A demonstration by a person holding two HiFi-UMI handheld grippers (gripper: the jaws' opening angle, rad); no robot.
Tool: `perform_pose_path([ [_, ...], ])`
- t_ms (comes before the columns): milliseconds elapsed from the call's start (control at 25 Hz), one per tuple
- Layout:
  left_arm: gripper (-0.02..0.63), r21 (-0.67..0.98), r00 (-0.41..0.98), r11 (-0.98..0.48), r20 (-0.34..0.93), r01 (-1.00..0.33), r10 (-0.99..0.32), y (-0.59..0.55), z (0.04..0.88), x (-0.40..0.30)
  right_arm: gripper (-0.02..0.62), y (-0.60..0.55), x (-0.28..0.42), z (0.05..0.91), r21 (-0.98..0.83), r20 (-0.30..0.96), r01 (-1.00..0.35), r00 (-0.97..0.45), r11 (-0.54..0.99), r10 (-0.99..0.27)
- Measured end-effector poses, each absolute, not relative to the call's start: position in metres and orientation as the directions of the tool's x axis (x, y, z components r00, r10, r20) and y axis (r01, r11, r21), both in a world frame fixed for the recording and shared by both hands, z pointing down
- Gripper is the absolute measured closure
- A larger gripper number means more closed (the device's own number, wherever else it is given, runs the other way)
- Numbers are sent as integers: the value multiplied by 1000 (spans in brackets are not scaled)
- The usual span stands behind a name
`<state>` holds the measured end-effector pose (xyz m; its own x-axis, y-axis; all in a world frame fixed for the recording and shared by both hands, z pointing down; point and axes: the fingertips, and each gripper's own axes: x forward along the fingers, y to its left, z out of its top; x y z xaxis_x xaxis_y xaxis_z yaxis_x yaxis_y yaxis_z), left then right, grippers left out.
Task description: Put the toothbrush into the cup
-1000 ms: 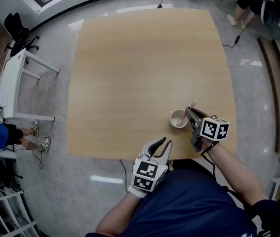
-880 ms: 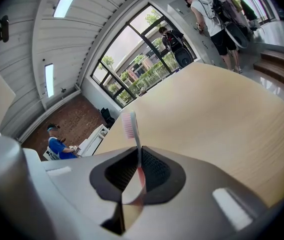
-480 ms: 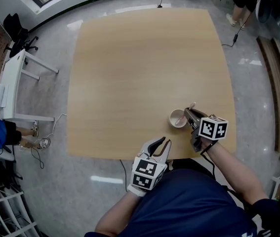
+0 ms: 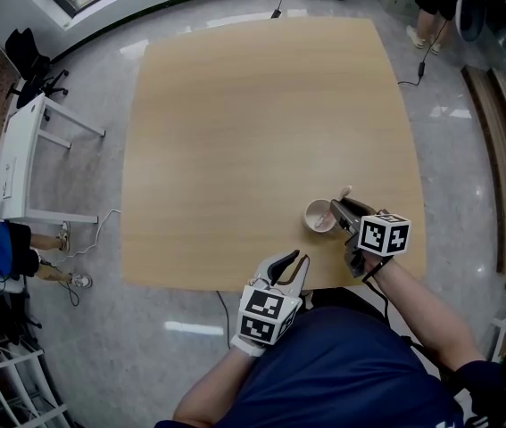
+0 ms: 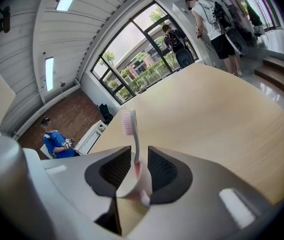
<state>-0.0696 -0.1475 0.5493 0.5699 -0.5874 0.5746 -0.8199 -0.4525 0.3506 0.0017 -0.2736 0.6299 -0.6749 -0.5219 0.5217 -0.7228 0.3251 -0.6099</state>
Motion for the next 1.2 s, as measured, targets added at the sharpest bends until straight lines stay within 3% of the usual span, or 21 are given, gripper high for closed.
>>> perform_pose_path([
  [880, 541, 338, 607, -513, 559, -789, -565, -144, 544, -52, 492, -253, 15, 584, -630, 432, -698, -679, 341, -594],
  [1200, 554, 315, 613, -533, 522, -785, -594, -149, 532, -49, 581, -233, 14, 527, -649, 326, -637, -728, 417, -604],
])
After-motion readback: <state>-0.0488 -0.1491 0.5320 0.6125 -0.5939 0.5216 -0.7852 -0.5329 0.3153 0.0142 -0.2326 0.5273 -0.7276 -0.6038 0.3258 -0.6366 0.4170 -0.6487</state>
